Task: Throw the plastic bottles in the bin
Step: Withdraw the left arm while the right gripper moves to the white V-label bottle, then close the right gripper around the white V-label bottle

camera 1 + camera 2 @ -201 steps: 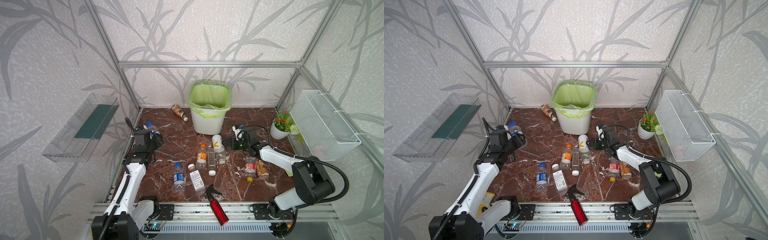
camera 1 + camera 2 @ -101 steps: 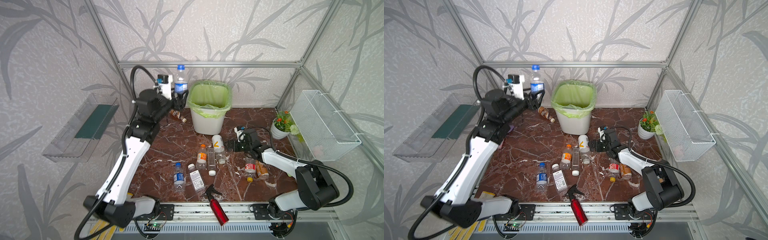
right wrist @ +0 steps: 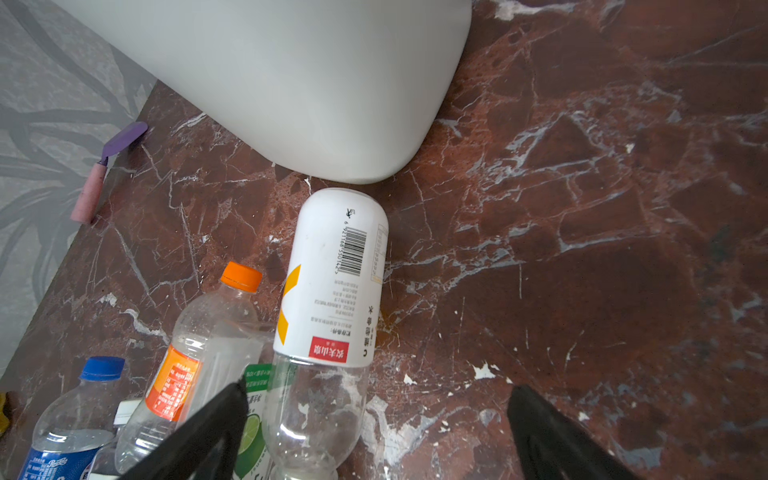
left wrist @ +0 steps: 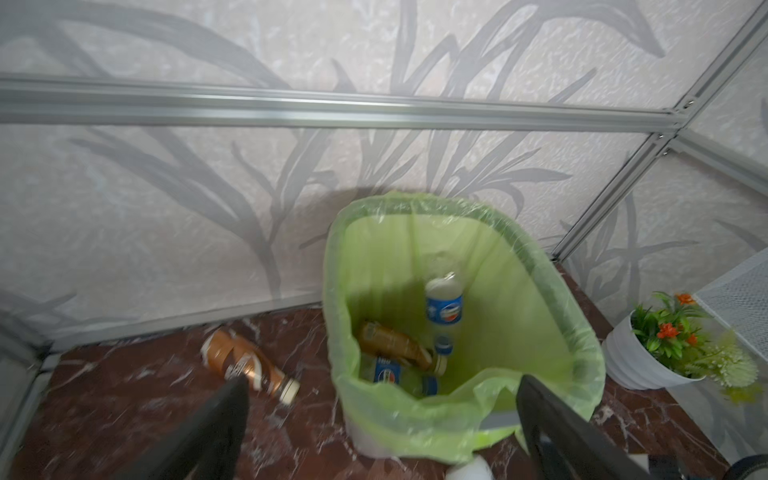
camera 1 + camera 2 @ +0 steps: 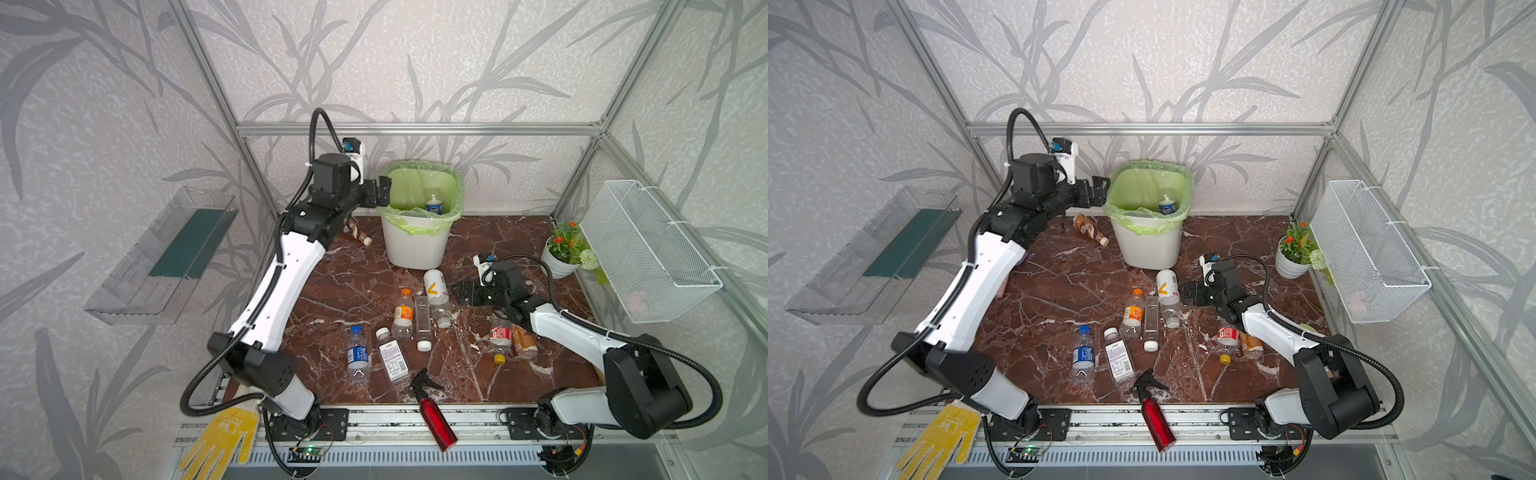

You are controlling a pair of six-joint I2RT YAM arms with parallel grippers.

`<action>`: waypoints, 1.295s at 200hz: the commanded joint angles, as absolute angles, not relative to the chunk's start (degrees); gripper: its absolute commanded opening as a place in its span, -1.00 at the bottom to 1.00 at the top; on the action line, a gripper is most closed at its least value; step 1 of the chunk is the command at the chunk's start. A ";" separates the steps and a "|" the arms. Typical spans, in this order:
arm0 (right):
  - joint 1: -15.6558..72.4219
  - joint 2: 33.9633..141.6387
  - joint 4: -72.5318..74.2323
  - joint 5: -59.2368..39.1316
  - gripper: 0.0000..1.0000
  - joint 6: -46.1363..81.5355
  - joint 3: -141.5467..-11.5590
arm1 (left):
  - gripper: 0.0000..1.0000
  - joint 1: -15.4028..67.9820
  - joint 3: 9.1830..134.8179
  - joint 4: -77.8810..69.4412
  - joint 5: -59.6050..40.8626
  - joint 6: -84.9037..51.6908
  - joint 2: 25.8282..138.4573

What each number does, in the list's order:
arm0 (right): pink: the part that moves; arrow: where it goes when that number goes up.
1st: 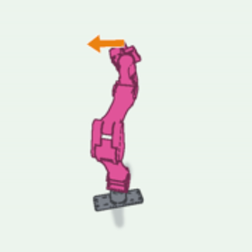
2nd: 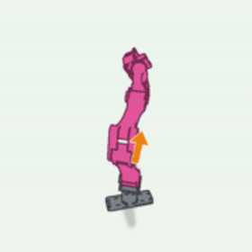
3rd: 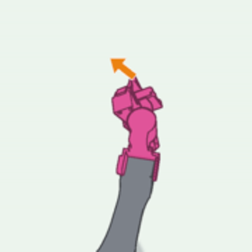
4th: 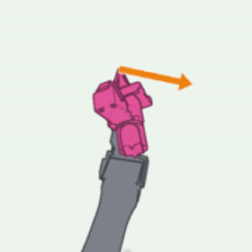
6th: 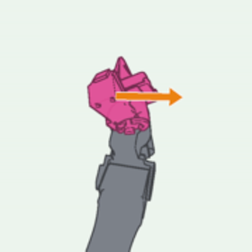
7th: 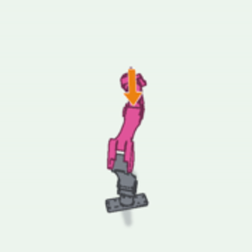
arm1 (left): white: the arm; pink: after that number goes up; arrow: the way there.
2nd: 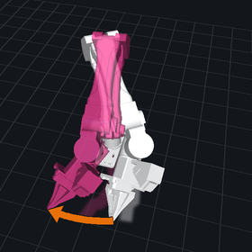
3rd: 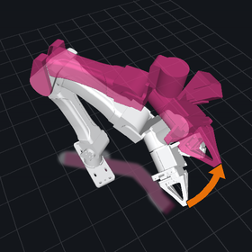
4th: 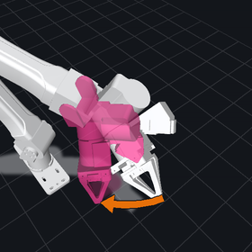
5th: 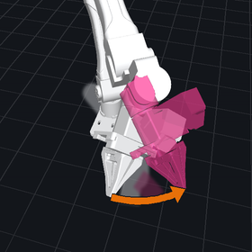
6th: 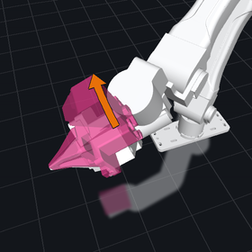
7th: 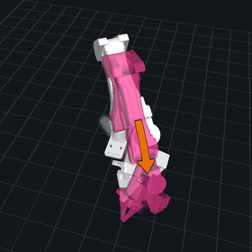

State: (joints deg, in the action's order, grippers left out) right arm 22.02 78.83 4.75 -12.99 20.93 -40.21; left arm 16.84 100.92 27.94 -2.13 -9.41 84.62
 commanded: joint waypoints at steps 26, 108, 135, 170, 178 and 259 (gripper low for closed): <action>23.65 78.05 -1.02 -12.35 0.96 18.83 -43.93 | 0.95 2.60 80.91 23.73 1.24 -17.18 67.85; 32.35 86.46 -5.60 -3.79 0.96 23.36 -52.22 | 0.85 -3.34 62.75 23.44 -8.89 -21.04 70.74; 32.95 91.84 -4.72 -2.28 0.96 25.45 -55.04 | 0.80 -3.32 62.86 23.22 -13.26 -20.21 72.71; 32.96 96.49 -3.74 -0.36 0.92 25.34 -57.57 | 0.79 -3.74 62.18 22.06 -14.33 -20.99 73.21; 33.01 97.38 -3.60 -0.06 0.91 25.10 -58.11 | 0.79 -3.88 62.23 21.93 -14.50 -21.30 73.39; 33.56 103.94 -1.47 0.85 0.70 25.41 -59.57 | 0.74 -5.52 62.44 22.05 -15.82 -22.67 74.61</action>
